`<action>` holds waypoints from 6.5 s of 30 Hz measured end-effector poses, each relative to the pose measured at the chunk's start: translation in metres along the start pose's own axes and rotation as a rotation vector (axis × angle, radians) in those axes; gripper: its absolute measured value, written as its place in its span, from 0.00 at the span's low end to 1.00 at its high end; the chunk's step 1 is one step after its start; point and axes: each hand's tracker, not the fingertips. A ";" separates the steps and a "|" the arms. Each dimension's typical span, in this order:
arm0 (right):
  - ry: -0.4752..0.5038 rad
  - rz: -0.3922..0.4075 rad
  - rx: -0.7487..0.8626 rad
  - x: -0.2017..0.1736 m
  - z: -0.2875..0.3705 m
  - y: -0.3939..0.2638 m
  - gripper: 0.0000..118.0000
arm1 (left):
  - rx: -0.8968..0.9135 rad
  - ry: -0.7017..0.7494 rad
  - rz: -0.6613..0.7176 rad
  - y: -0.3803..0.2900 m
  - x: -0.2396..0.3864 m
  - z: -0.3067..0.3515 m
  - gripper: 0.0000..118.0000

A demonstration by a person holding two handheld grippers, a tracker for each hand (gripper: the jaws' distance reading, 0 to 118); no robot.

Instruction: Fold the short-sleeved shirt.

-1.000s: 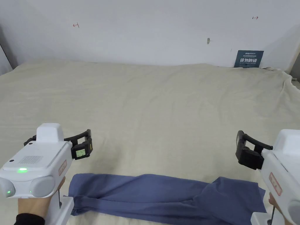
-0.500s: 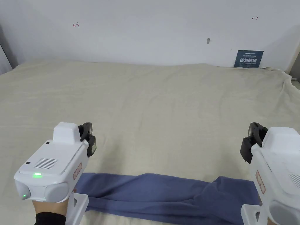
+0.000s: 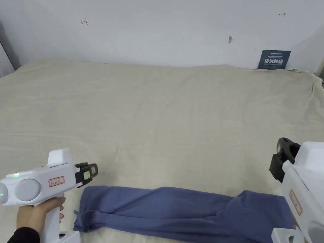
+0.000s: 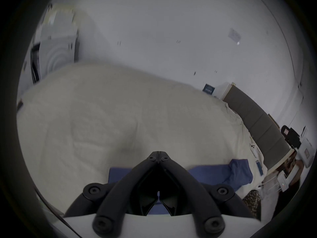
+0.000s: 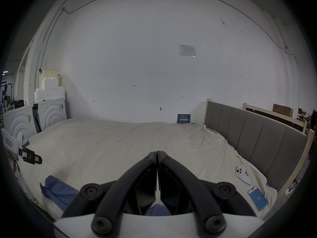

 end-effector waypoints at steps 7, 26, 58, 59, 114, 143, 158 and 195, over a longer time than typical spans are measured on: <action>-0.014 0.003 -0.037 -0.003 -0.009 -0.008 0.00 | -0.166 -0.020 0.125 -0.016 -0.063 -0.019 0.04; -0.032 0.004 -0.122 -0.007 -0.027 -0.023 0.00 | -0.294 -0.085 0.200 -0.045 -0.111 -0.079 0.70; -0.042 -0.050 -0.074 0.019 -0.001 -0.004 0.00 | -0.241 0.115 0.085 0.000 -0.064 -0.010 0.07; -0.040 -0.050 -0.073 0.020 0.001 -0.003 0.00 | -0.242 0.119 0.086 0.002 -0.054 -0.009 0.07; -0.024 -0.092 -0.061 0.054 0.019 -0.009 0.00 | -0.032 0.122 -0.161 -0.015 0.130 -0.048 0.31; -0.060 -0.110 -0.110 0.074 0.017 -0.026 0.00 | -0.237 -0.008 -0.346 -0.136 0.192 -0.129 0.00; -0.072 -0.119 -0.112 0.078 0.021 -0.027 0.00 | -0.224 -0.097 -0.247 -0.121 0.206 -0.127 0.00; -0.057 -0.080 -0.151 0.053 0.008 -0.019 0.00 | -0.413 -0.285 0.132 -0.068 0.033 -0.123 0.65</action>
